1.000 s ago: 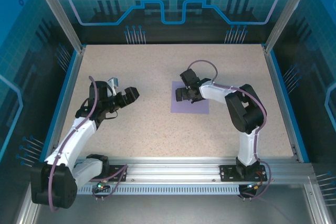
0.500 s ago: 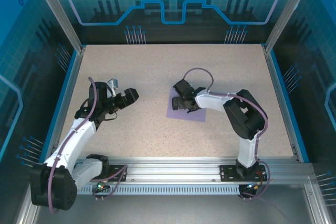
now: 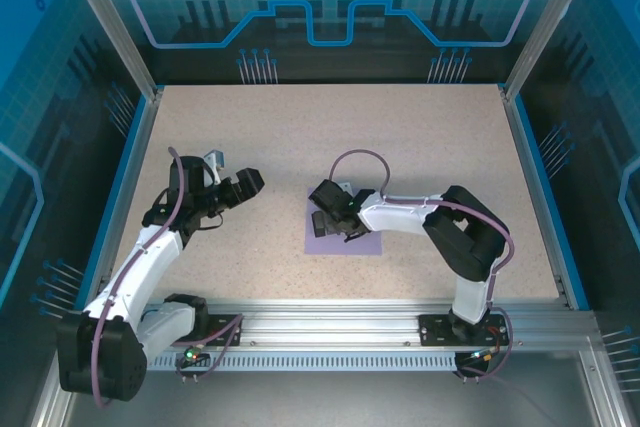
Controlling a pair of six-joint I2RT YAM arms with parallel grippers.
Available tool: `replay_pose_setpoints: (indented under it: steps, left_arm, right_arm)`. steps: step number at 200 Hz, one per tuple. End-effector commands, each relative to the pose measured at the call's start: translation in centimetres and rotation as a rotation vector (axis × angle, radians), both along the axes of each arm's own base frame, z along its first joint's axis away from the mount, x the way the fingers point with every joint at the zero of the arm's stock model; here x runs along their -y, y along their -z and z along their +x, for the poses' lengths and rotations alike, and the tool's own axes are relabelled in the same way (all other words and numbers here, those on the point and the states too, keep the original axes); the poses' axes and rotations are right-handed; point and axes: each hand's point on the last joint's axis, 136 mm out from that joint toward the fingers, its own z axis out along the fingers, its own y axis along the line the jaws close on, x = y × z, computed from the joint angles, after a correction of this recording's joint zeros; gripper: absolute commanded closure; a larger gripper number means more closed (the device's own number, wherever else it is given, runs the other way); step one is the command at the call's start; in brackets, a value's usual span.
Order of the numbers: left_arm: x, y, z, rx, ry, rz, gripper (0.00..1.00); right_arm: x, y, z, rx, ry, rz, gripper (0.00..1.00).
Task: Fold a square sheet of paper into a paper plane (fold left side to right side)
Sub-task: Move the square sheet of paper to the center of the table, then pick up the square sheet of paper from the center of the table.
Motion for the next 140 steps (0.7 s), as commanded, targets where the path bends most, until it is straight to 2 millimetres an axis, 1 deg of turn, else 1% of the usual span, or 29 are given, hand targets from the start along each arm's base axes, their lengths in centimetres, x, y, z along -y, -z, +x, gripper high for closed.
replay_pose_setpoints:
  steps: [1,18,30,44,59,69,86,112,140]
  left_arm:
    - [0.7,0.3,-0.5,-0.026,0.032,-0.021,0.01]
    - [1.7,0.7,-0.7,-0.058,0.077,-0.064,0.03]
    - [2.5,1.2,-1.0,-0.087,0.113,-0.091,0.04]
    - [3.6,1.7,-1.3,-0.117,0.162,-0.117,0.06]
    - [5.0,2.4,-1.8,-0.154,0.218,-0.143,0.08]
    - [6.1,2.8,-2.2,-0.180,0.257,-0.156,0.09]
    - [8.1,3.6,-2.8,-0.219,0.316,-0.161,0.13]
    - [10.8,4.9,-3.2,-0.261,0.369,-0.179,0.18]
    - [13.4,6.8,-3.6,-0.326,0.421,-0.178,0.26]
  right_arm:
    - [0.3,0.2,-2.2,-0.093,0.000,0.001,0.00]
    - [0.0,-1.6,-1.5,-0.058,-0.011,0.033,0.00]
    - [0.1,-2.8,-1.0,-0.038,-0.015,0.055,0.00]
    - [0.9,-4.1,-0.5,-0.023,-0.013,0.068,0.00]
    - [1.9,-4.8,0.2,-0.009,-0.011,0.078,0.00]
    - [2.9,-4.9,0.8,-0.006,-0.004,0.080,0.00]
    - [4.4,-4.2,1.8,-0.023,0.001,0.081,0.00]
    - [6.0,-3.2,3.6,-0.040,0.006,0.103,0.00]
    - [6.6,-2.2,5.1,-0.057,-0.007,0.113,0.00]
